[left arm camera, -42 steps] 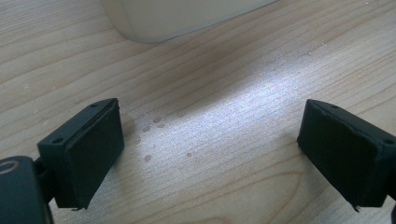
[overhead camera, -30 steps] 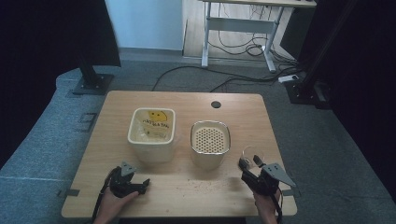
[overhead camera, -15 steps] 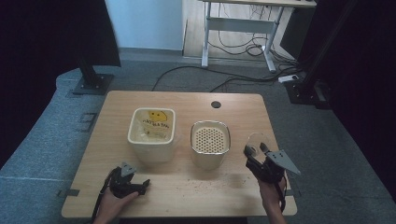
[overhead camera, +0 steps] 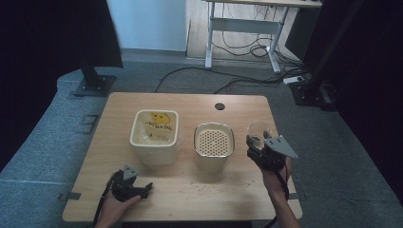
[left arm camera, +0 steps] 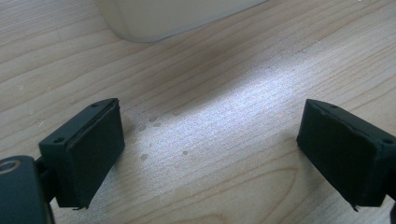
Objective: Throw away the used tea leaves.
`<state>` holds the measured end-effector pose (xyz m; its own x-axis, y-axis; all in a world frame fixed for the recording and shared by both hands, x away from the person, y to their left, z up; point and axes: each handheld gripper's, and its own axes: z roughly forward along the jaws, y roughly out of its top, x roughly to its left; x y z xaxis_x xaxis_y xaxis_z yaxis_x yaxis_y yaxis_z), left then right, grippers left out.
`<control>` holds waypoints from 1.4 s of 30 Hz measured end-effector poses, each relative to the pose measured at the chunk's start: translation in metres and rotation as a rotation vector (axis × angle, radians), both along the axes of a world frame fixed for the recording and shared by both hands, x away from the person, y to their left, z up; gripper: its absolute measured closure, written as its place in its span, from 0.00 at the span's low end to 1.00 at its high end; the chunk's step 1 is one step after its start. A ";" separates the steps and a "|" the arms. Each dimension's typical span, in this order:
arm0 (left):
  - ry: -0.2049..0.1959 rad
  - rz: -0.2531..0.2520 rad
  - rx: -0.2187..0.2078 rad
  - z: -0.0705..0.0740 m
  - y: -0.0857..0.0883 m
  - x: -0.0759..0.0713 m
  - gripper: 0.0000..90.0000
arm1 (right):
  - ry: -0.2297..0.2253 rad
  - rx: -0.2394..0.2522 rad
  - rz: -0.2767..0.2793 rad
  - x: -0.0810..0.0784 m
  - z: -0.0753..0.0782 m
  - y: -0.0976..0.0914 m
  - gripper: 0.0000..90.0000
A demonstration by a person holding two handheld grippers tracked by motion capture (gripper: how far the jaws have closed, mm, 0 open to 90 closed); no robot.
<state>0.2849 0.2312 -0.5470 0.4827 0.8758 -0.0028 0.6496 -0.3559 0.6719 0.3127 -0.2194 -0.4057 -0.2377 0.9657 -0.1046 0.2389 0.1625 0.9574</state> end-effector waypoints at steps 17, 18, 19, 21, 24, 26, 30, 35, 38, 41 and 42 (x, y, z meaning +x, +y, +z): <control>-0.001 -0.008 0.001 0.000 0.000 -0.001 0.08 | 0.027 -0.380 0.044 0.024 0.002 0.051 0.42; -0.001 -0.008 0.001 0.000 0.000 -0.001 0.08 | 0.029 -0.402 0.043 0.024 0.003 0.052 0.42; -0.001 -0.007 0.001 0.000 0.000 -0.001 0.08 | 0.028 -0.423 0.039 0.024 0.003 0.053 0.42; -0.001 -0.007 0.001 0.000 0.000 -0.001 0.08 | 0.026 -0.470 0.034 0.025 0.004 0.057 0.42; -0.001 -0.007 0.001 0.000 0.000 -0.001 0.08 | 0.024 -0.531 0.036 0.026 0.006 0.063 0.42; -0.001 -0.007 0.001 0.000 0.000 -0.001 0.08 | 0.020 -0.560 0.038 0.026 0.006 0.067 0.42; 0.001 -0.009 0.002 0.000 0.000 -0.001 0.08 | 0.015 -0.598 0.039 0.026 0.005 0.073 0.42; 0.000 -0.009 0.000 0.000 0.000 -0.001 0.08 | 0.012 -0.641 0.039 0.026 0.004 0.077 0.42; -0.001 -0.009 0.000 0.000 0.000 -0.001 0.08 | 0.010 -0.662 0.038 0.026 0.006 0.077 0.42; -0.001 -0.010 0.000 0.000 0.000 -0.001 0.08 | 0.001 -0.691 0.034 0.026 0.009 0.079 0.42; -0.001 -0.010 0.000 0.000 0.000 -0.001 0.08 | -0.003 -0.703 0.034 0.026 0.009 0.080 0.42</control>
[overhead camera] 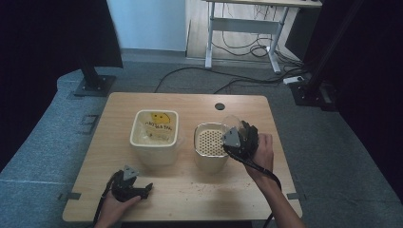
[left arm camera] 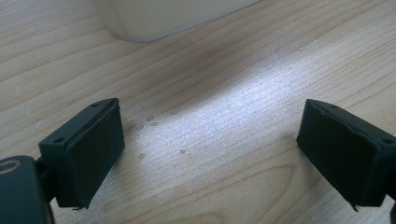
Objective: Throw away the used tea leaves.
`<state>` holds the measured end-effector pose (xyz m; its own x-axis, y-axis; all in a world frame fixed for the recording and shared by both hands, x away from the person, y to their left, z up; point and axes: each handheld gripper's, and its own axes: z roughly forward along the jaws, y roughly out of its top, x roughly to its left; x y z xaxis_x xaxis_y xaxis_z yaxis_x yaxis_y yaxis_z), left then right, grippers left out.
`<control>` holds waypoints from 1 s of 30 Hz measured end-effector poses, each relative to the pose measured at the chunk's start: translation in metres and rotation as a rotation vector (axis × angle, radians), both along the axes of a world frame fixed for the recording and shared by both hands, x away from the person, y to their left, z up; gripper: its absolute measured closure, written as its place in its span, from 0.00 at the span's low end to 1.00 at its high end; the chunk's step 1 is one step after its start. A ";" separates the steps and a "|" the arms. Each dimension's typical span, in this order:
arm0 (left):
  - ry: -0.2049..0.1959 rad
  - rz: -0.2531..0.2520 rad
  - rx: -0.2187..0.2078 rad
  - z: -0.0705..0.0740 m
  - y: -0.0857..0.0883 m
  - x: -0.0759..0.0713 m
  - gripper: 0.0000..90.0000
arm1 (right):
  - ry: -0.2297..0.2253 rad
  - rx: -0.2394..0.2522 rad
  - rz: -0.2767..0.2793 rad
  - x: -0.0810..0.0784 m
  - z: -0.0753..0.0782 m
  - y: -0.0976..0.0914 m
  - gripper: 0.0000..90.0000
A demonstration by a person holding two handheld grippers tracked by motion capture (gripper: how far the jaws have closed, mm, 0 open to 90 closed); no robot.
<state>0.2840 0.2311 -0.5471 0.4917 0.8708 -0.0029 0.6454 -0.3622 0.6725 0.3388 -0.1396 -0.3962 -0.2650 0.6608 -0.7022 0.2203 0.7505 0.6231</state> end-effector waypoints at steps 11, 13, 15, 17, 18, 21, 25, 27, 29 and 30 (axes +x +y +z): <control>0.001 -0.006 0.002 0.000 0.000 0.000 0.08 | -0.037 -0.225 0.010 0.002 -0.006 0.014 0.42; 0.001 -0.006 0.002 0.000 0.000 0.000 0.08 | -0.034 -0.230 0.009 0.003 -0.006 0.014 0.42; 0.001 -0.006 0.002 0.000 0.000 0.000 0.08 | -0.034 -0.257 0.008 0.004 -0.007 0.015 0.42; 0.000 -0.006 0.001 0.000 0.000 0.000 0.08 | -0.039 -0.275 0.004 0.004 -0.008 0.016 0.42; 0.000 -0.005 0.001 0.000 0.000 0.000 0.08 | -0.040 -0.288 0.003 0.004 -0.008 0.016 0.42; 0.000 -0.005 0.001 0.000 0.000 0.000 0.08 | -0.055 -0.339 0.002 0.004 -0.009 0.017 0.42; 0.001 -0.006 0.001 0.000 0.000 0.000 0.08 | -0.070 -0.402 0.006 0.006 -0.008 0.020 0.42; 0.001 -0.007 0.003 0.000 0.000 0.000 0.08 | -0.077 -0.444 0.007 0.007 -0.009 0.021 0.42; 0.003 -0.008 0.002 0.000 0.000 0.000 0.08 | -0.091 -0.497 0.011 0.008 -0.011 0.023 0.42; 0.002 -0.008 0.001 0.000 0.000 0.000 0.08 | -0.095 -0.515 0.009 0.008 -0.012 0.024 0.42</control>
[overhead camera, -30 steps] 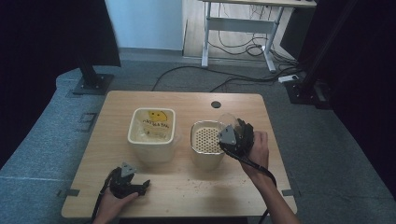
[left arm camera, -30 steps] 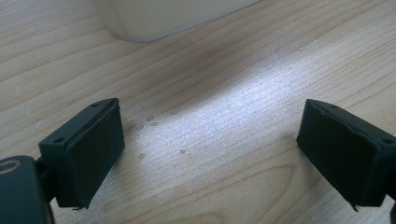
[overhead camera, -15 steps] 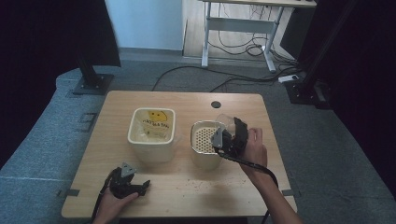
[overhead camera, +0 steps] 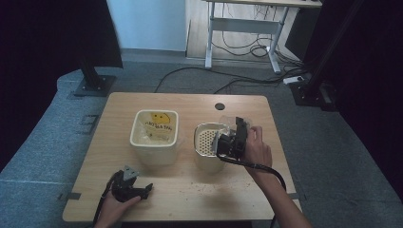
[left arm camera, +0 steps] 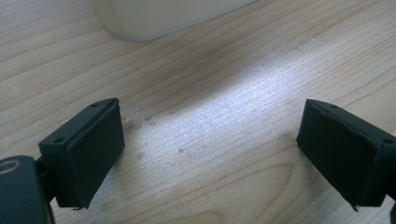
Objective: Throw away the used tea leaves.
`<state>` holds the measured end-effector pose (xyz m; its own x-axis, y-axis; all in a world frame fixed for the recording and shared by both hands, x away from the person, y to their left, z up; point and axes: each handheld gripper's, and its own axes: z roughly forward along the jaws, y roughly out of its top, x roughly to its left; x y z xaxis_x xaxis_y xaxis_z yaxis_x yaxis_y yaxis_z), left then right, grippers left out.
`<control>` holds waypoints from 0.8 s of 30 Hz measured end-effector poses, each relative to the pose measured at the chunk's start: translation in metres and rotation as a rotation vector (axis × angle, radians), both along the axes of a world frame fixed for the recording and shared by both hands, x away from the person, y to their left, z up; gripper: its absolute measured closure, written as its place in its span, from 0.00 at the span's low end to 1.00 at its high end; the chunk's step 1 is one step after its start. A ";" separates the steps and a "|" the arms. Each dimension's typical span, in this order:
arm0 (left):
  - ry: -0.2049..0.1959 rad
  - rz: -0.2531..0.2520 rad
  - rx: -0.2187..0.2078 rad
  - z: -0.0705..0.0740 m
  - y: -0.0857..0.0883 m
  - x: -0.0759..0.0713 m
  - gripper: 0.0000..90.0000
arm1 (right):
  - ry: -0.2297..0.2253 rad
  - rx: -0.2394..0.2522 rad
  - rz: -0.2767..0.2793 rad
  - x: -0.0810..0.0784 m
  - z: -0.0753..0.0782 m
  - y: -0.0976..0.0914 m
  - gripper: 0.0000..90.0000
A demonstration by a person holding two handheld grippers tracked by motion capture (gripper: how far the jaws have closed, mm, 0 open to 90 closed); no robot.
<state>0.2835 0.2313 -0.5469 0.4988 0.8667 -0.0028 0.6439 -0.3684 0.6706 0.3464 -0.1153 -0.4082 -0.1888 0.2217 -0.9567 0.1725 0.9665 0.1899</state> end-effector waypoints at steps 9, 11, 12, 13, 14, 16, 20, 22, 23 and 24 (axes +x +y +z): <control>0.000 0.000 0.000 0.000 0.000 0.000 0.08 | -0.084 -0.352 0.052 0.000 -0.009 0.011 0.43; -0.001 -0.001 0.000 0.000 0.000 0.000 0.08 | -0.101 -0.410 0.057 0.000 -0.010 0.013 0.43; -0.001 -0.002 -0.001 0.000 0.000 0.000 0.08 | -0.107 -0.432 0.057 0.000 -0.011 0.014 0.43; -0.001 -0.003 0.000 0.000 0.000 0.000 0.08 | -0.109 -0.440 0.057 0.000 -0.011 0.014 0.43; -0.001 -0.004 0.000 0.000 0.000 0.000 0.08 | -0.107 -0.440 0.063 0.000 -0.010 0.015 0.43; -0.001 -0.003 -0.002 0.000 0.000 0.000 0.08 | -0.105 -0.438 0.067 0.000 -0.010 0.016 0.43; -0.001 -0.004 0.000 0.000 0.000 0.000 0.08 | -0.106 -0.452 0.067 0.000 -0.011 0.016 0.43; -0.001 -0.004 -0.001 0.000 0.000 0.000 0.08 | -0.111 -0.468 0.072 0.001 -0.011 0.015 0.43; -0.001 -0.004 0.000 0.000 0.000 0.000 0.08 | -0.109 -0.475 0.067 0.000 -0.011 0.015 0.43; -0.001 -0.004 -0.001 0.000 0.000 0.000 0.08 | -0.108 -0.476 0.068 0.001 -0.011 0.015 0.43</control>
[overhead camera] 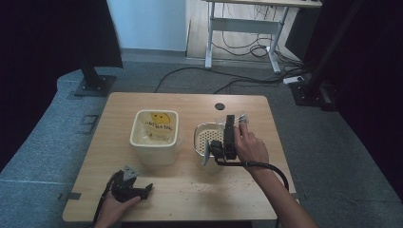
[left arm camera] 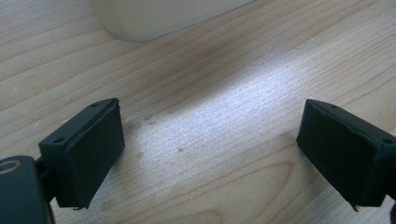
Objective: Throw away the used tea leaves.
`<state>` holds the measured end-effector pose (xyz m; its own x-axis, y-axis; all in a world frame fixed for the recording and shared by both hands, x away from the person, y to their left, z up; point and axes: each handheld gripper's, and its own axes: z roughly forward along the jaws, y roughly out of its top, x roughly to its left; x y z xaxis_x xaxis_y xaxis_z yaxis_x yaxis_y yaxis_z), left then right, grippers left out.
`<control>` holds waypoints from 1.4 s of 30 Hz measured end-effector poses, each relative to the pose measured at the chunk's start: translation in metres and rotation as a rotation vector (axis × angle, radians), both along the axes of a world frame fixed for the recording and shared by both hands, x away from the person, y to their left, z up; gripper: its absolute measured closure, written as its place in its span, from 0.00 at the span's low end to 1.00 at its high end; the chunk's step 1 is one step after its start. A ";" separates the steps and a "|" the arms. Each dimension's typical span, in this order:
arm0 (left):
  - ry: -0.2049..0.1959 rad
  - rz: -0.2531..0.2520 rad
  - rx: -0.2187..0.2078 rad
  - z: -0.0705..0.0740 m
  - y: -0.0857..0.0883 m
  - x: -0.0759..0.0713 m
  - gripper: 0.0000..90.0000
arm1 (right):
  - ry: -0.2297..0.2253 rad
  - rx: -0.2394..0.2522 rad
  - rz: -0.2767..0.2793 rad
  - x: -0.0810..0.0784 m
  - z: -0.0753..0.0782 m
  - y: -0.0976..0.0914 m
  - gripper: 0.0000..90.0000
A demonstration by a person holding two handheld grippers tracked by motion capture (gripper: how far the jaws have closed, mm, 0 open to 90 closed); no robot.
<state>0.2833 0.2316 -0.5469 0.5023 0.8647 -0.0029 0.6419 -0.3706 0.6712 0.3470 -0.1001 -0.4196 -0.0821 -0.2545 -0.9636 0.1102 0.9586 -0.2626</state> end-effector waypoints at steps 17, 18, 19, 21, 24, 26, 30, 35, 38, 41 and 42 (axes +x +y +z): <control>0.000 -0.003 -0.001 0.000 0.000 0.000 0.08 | -0.061 -0.305 0.031 0.002 -0.008 0.007 0.45; 0.000 -0.003 -0.001 0.000 0.000 0.000 0.08 | -0.063 -0.322 0.037 0.002 -0.009 0.007 0.45; 0.000 -0.004 -0.001 0.000 0.000 0.000 0.08 | -0.070 -0.337 0.035 0.001 -0.010 0.006 0.45; 0.000 -0.003 0.000 0.000 0.000 0.000 0.08 | -0.075 -0.368 0.045 0.001 -0.010 0.006 0.45; 0.000 -0.003 -0.001 0.000 0.000 0.000 0.08 | -0.090 -0.410 0.057 0.000 -0.009 0.006 0.46; 0.000 -0.004 0.000 0.000 0.000 0.000 0.08 | -0.094 -0.437 0.069 -0.001 -0.008 0.007 0.46; 0.000 -0.003 -0.001 0.000 0.000 0.000 0.08 | -0.121 -0.495 0.092 -0.002 -0.009 0.010 0.46; 0.000 -0.003 -0.001 0.000 0.000 0.000 0.08 | -0.128 -0.538 0.118 -0.004 -0.009 0.012 0.46; 0.000 -0.003 -0.001 0.000 0.000 0.000 0.08 | -0.126 -0.553 0.114 -0.003 -0.009 0.012 0.46; 0.000 -0.004 -0.001 0.000 0.000 0.000 0.08 | -0.122 -0.560 0.109 -0.001 -0.012 0.011 0.46; 0.000 -0.004 -0.001 0.000 0.000 0.000 0.08 | -0.123 -0.553 0.104 0.000 -0.012 0.010 0.46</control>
<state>0.2830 0.2319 -0.5470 0.5060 0.8625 -0.0035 0.6405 -0.3730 0.6714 0.3469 -0.0901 -0.4313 0.0747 -0.7237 -0.6860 0.0839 0.6901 -0.7189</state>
